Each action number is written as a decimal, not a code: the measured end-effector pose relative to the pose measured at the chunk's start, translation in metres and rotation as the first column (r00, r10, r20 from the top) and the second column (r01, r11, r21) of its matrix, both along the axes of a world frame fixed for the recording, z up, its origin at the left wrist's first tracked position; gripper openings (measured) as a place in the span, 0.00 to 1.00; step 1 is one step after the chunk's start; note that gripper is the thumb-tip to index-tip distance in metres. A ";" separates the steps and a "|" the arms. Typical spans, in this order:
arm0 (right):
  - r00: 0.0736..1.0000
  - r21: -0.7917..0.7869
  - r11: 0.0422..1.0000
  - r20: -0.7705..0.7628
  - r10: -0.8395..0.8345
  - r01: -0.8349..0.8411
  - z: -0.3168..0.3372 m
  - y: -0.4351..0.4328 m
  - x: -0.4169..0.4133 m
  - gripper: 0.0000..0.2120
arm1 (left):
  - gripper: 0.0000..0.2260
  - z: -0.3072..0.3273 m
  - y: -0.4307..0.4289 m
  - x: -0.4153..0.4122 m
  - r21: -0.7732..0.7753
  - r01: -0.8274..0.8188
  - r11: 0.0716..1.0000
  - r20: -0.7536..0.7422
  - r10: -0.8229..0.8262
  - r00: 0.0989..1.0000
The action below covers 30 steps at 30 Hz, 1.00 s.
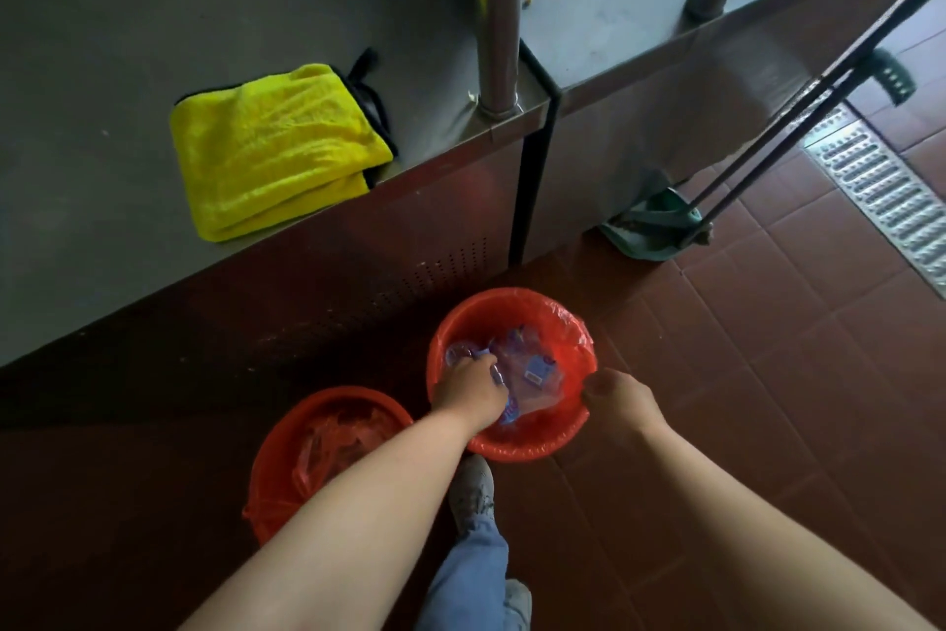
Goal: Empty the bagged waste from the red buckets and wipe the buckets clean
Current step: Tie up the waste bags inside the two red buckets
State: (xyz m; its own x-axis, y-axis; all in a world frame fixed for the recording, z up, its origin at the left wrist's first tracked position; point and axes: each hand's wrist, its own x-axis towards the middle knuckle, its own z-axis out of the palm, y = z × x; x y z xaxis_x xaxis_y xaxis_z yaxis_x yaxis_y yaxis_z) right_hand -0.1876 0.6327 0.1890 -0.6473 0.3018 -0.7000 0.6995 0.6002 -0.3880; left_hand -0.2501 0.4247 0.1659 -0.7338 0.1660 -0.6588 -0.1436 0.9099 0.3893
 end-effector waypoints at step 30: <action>0.670 -0.044 0.671 0.034 0.742 -0.741 -0.113 0.032 -0.007 0.10 | 0.23 -0.094 0.050 0.117 -0.106 -0.440 0.892 0.044 0.446 0.894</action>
State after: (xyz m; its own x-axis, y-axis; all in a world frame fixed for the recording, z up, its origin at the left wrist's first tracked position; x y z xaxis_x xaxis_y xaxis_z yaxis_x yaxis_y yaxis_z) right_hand -0.1945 0.6646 0.0762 -0.6184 -0.2808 -0.7340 0.0453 0.9197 -0.3901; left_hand -0.1332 0.4743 0.0716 -0.6721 -0.2292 -0.7041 -0.5621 0.7769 0.2837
